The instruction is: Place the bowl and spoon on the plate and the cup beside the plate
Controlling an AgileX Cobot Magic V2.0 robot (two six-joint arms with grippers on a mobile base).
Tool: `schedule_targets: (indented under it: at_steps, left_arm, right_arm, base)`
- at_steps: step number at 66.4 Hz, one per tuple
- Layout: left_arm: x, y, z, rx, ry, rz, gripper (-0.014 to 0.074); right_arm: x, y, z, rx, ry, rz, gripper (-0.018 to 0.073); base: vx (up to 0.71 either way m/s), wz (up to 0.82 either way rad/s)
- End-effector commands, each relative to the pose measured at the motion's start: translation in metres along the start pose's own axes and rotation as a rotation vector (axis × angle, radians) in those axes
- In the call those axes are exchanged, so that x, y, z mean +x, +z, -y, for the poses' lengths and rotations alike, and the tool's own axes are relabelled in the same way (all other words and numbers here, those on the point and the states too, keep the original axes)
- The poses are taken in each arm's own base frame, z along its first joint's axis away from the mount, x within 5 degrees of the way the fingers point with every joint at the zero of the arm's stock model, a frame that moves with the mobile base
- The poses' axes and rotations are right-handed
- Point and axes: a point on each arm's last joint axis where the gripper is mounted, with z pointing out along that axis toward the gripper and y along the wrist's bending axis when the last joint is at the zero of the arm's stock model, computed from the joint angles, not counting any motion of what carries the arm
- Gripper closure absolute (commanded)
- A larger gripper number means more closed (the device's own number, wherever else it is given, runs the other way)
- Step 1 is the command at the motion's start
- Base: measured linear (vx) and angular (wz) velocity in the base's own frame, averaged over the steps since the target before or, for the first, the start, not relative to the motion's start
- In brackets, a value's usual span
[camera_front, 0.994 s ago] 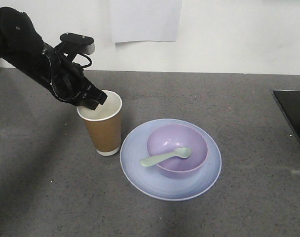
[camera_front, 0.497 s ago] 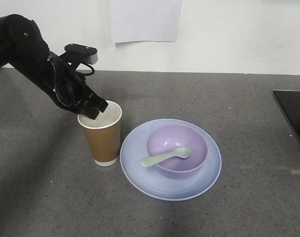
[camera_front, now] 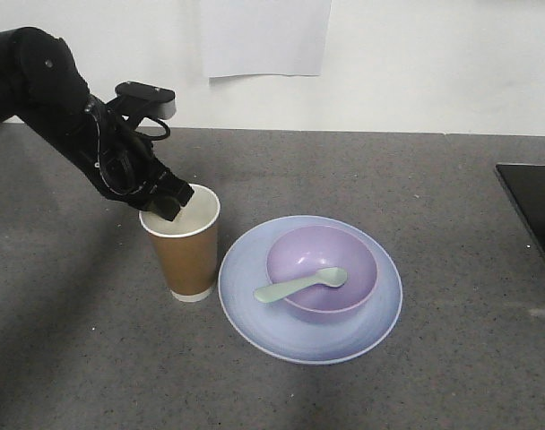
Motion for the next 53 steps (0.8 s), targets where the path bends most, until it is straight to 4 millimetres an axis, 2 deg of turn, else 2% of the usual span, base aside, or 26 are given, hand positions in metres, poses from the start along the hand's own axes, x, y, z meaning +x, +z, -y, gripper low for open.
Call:
schedule_targets:
  at_steps: [1,9,22,34,43,53]
  left_arm:
    - [-0.005,-0.026,0.008,-0.009,0.000,0.087,0.0297]
    - [-0.005,-0.027,0.008,-0.007,0.000,0.086,0.0246]
    - [-0.006,-0.040,0.011,-0.014,0.006,0.125,0.0243]
    - [-0.014,-0.074,0.019,-0.026,0.020,0.220,0.0243]
    - [-0.017,-0.109,0.027,-0.042,0.044,0.335,0.0255]
    - [-0.016,-0.153,0.038,-0.063,0.073,0.478,0.0353]
  right_arm:
    - [-0.011,-0.003,0.002,0.014,-0.004,0.081,0.0570]
    - [-0.011,-0.003,0.002,0.014,-0.004,0.081,0.0570]
    - [-0.011,-0.003,0.002,0.014,-0.004,0.080,0.0570]
    - [-0.010,-0.003,0.002,0.013,-0.003,0.075,0.0570]
    - [-0.010,-0.003,0.002,0.013,-0.003,0.075,0.0570]
    - [-0.011,-0.003,0.002,0.015,-0.008,0.082,0.0570]
  base:
    - [0.00,0.00]
    - [0.00,0.00]
    - [0.00,0.00]
    - [0.00,0.00]
    - [0.00,0.00]
    - [0.00,0.00]
